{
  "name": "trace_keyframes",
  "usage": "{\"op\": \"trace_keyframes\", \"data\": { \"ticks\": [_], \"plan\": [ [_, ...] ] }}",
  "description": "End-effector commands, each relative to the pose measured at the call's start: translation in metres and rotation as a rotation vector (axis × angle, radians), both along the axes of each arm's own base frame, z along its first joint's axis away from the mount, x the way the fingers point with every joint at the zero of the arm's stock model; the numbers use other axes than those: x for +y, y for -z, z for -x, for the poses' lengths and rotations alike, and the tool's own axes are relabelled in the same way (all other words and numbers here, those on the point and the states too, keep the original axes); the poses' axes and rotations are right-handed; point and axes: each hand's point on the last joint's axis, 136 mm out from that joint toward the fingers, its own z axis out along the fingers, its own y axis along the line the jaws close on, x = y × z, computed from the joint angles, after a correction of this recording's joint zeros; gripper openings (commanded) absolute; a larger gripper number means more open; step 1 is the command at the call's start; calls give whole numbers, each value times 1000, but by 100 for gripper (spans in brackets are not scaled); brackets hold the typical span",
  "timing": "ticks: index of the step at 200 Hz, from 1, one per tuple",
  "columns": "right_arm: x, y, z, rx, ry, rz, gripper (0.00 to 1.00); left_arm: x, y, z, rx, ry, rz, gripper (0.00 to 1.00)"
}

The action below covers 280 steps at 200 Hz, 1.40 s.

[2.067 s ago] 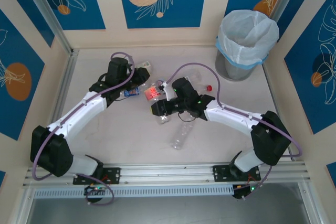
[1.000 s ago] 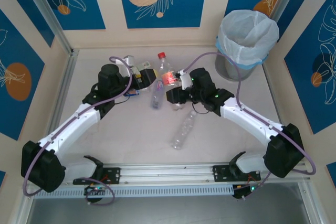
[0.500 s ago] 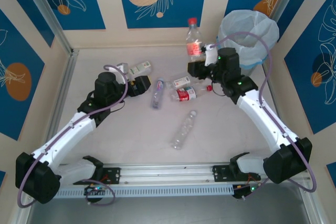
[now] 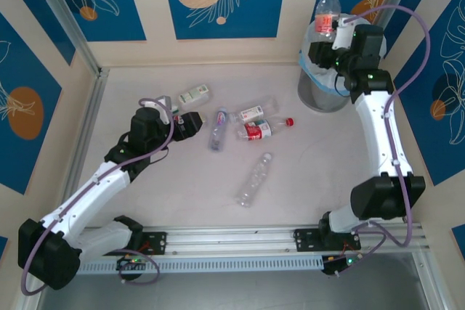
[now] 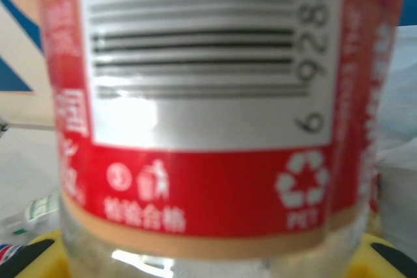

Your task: Put the plastic bottles in the bin

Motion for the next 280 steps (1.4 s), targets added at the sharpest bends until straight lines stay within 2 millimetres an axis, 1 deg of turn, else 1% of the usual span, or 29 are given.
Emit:
{"op": "trace_keyframes", "data": {
  "ticks": [1, 24, 48, 74, 101, 122, 136, 158, 166, 175, 179, 191, 200, 221, 230, 252, 280],
  "plan": [
    [-19, -1, -12, 26, 18, 22, 36, 4, 8, 2, 18, -14, -29, 99],
    [-40, -2, -30, 18, 63, 10, 36, 3, 12, 2, 33, -16, -33, 99],
    [-50, -9, -49, -19, 78, -1, 36, 2, 14, 1, 42, -15, -31, 99],
    [-61, -12, -70, -42, 123, 9, 36, 0, 16, 0, 54, -15, -21, 99],
    [-71, -8, -88, -53, 174, 14, 37, -1, 22, -2, 72, -15, -19, 99],
    [-82, 2, -104, -67, 221, 38, 40, -3, 26, -4, 87, -14, -20, 99],
    [-85, 11, -115, -64, 215, 66, 41, -6, 27, -6, 92, -10, -17, 99],
    [-89, 33, -132, -9, 209, 104, 41, -10, 29, -9, 101, -1, -7, 99],
    [-91, 44, -138, 18, 210, 113, 41, -11, 29, -9, 104, 1, -4, 99],
    [-90, 55, -144, 45, 196, 121, 41, -12, 31, -10, 107, 3, -1, 99],
    [-89, 58, -146, 50, 185, 122, 41, -12, 31, -10, 110, 5, -1, 99],
    [-88, 71, -150, 82, 167, 111, 43, -13, 33, -10, 116, 6, 0, 99],
    [-85, 77, -151, 91, 150, 103, 45, -13, 34, -10, 119, 7, -1, 99],
    [-78, 83, -153, 92, 116, 90, 47, -12, 35, -9, 121, 5, -1, 99],
    [-76, 86, -154, 95, 110, 88, 50, -12, 35, -9, 121, 4, -2, 99],
    [-75, 94, -155, 111, 109, 84, 56, -11, 35, -8, 121, 2, -5, 99],
    [-77, 102, -155, 133, 122, 94, 59, -8, 37, -5, 124, -2, -11, 99]
  ]
}}
